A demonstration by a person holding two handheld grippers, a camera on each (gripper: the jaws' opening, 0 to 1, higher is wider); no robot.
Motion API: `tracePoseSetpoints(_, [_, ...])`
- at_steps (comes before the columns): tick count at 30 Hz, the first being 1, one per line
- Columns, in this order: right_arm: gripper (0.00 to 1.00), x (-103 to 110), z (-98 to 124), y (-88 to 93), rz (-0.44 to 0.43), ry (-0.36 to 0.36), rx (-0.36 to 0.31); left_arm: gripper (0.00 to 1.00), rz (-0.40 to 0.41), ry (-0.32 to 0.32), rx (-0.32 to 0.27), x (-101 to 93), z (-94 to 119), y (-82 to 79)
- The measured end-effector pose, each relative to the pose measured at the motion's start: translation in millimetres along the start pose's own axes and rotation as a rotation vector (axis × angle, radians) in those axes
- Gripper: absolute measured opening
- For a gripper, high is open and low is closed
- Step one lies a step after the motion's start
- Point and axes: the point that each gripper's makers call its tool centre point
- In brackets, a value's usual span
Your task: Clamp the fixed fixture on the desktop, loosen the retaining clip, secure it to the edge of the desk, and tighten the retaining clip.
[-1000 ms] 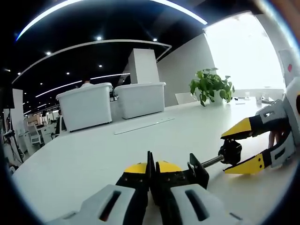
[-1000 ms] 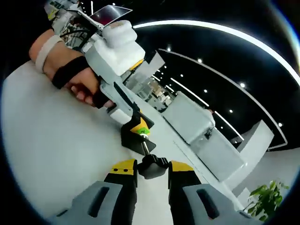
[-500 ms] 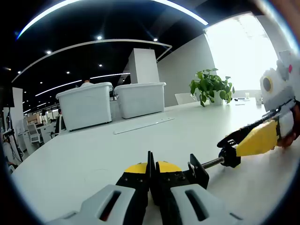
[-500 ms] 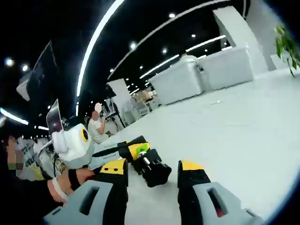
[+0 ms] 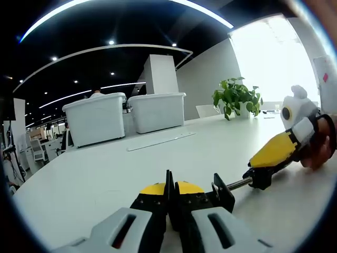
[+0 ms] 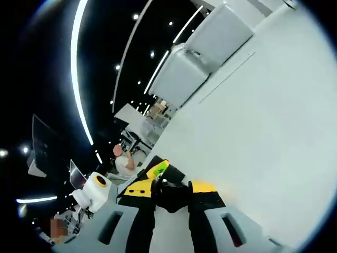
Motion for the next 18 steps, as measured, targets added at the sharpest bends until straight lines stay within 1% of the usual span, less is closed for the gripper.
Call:
tracePoseSetpoints(1, [0.22, -3.4, -2.4, -3.8, 0.013, 0.008, -0.001, 0.06, -0.001, 0.001, -0.001, -0.1, 0.0, -0.2])
tracePoseSetpoints(2, [0.22, -3.6, -1.8, -4.4, 0.06, 0.013, -0.011, 0.05, -0.001, 0.001, -0.002, 0.0, -0.2, -0.4])
tracePoseSetpoints(3, [0.21, -3.4, -3.7, -7.7, 0.129, 0.016, -0.024, 0.06, -0.002, 0.0, -0.002, 0.2, -0.2, -0.4])
tracePoseSetpoints(4, [0.21, -0.6, -2.9, -8.2, 0.231, 0.018, -0.037, 0.05, -0.002, 0.0, -0.002, 0.4, -0.3, -0.4])
tracePoseSetpoints(5, [0.21, 2.4, -4.0, -10.6, 0.397, 0.025, -0.055, 0.05, -0.003, -0.001, -0.002, 0.4, -0.3, -0.5])
tracePoseSetpoints(6, [0.2, 5.9, -3.6, -11.3, 0.533, 0.044, -0.072, 0.05, -0.002, 0.0, -0.003, 0.5, -0.4, -0.6])
tracePoseSetpoints(8, [0.2, 14.9, -2.9, -9.5, 0.84, 0.078, -0.108, 0.06, -0.002, -0.001, -0.002, 0.9, -0.6, -0.4])
tracePoseSetpoints(9, [0.19, 17.9, -4.1, -8.3, 0.928, 0.09, -0.119, 0.06, -0.002, -0.002, -0.001, 1.1, -0.6, -0.3])
tracePoseSetpoints(10, [0.19, 18.4, -4.8, -7.8, 0.94, 0.098, -0.127, 0.06, -0.001, -0.002, 0.0, 1.3, -0.8, 0.0])
tracePoseSetpoints(11, [0.19, 17.5, -6.2, -7.0, 0.902, 0.099, -0.123, 0.06, -0.001, -0.003, 0.0, 1.5, -0.8, 0.0])
tracePoseSetpoints(12, [0.19, 16.7, -6.4, -7.4, 0.896, 0.103, -0.125, 0.06, 0.0, -0.003, 0.0, 1.6, -0.8, 0.0])
tracePoseSetpoints(13, [0.18, 15.1, -7.2, -9.7, 0.932, 0.11, -0.137, 0.06, -0.002, -0.003, -0.001, 1.5, -0.8, -0.2])
tracePoseSetpoints(15, [0.18, 19.8, -7.8, -8.1, 1.161, 0.122, -0.175, 0.06, 0.0, -0.004, -0.001, 1.8, -0.6, -0.1])
tracePoseSetpoints(16, [0.18, 21.5, -8.0, -6.1, 1.242, 0.13, -0.189, 0.06, 0.0, -0.005, -0.001, 2.1, -0.7, -0.1])
tracePoseSetpoints(17, [0.18, 22.7, -7.4, -3.6, 1.305, 0.134, -0.205, 0.05, 0.001, -0.004, -0.002, 2.2, -0.7, -0.3])
tracePoseSetpoints(18, [0.18, 22.6, -7.5, -2.1, 1.324, 0.142, -0.211, 0.05, 0.001, -0.003, -0.004, 2.0, -0.8, -0.6])
Point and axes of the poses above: the point that each gripper's makers call its tool centre point, and the gripper's own axes: z roughly backward along the fingers, x roughly to its left, y roughly out of its underside, and after that the axes turned 5 degrees about y, right-handed
